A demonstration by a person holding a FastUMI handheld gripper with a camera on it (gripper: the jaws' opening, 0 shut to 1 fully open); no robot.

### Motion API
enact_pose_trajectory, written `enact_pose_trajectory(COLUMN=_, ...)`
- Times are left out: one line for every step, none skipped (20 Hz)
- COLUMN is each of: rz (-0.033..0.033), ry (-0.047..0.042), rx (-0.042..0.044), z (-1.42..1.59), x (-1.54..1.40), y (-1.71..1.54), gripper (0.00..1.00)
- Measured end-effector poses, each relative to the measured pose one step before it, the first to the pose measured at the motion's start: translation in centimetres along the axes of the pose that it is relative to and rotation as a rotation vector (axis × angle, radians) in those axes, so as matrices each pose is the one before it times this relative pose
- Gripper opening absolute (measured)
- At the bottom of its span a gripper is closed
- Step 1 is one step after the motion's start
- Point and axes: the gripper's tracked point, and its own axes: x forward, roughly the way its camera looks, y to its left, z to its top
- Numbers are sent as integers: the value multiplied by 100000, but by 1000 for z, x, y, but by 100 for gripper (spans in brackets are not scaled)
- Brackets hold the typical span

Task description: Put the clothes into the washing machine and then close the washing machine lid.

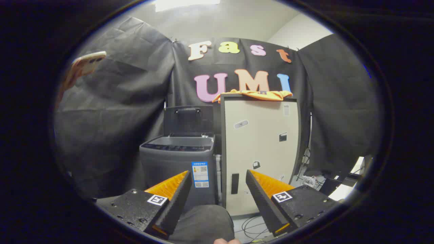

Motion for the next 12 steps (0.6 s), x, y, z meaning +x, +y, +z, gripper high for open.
enact_pose_trajectory(rz=748, ry=142, rx=-738, z=-57, x=-53, y=241, gripper=97)
enact_pose_trajectory(rz=766, ry=370, rx=-590, z=-166, x=-108, y=262, gripper=97)
enact_pose_trajectory(rz=704, ry=543, rx=169, z=-158, x=29, y=165, gripper=97)
enact_pose_trajectory(rz=333, ry=521, rx=714, z=-216, x=38, y=72, gripper=97)
enact_pose_trajectory(rz=431, ry=173, rx=764, z=7, x=-90, y=32, gripper=97)
enact_pose_trajectory(rz=101, ry=114, rx=396, z=-52, x=41, y=93, gripper=97)
enact_pose_trajectory(rz=-268, ry=-154, rx=117, z=121, x=-79, y=-105, gripper=97)
enact_pose_trajectory(rz=-172, ry=158, rx=236, z=-49, x=16, y=-96, gripper=98)
enact_pose_trajectory(rz=-56, ry=210, rx=535, z=-32, x=-5, y=-80, gripper=97)
enact_pose_trajectory(rz=-37, ry=-15, rx=784, z=-43, x=38, y=-62, gripper=97)
enact_pose_trajectory(rz=-80, ry=104, rx=842, z=74, x=20, y=-70, gripper=97)
enact_pose_trajectory(rz=-24, ry=-108, rx=549, z=-30, x=-58, y=-23, gripper=97)
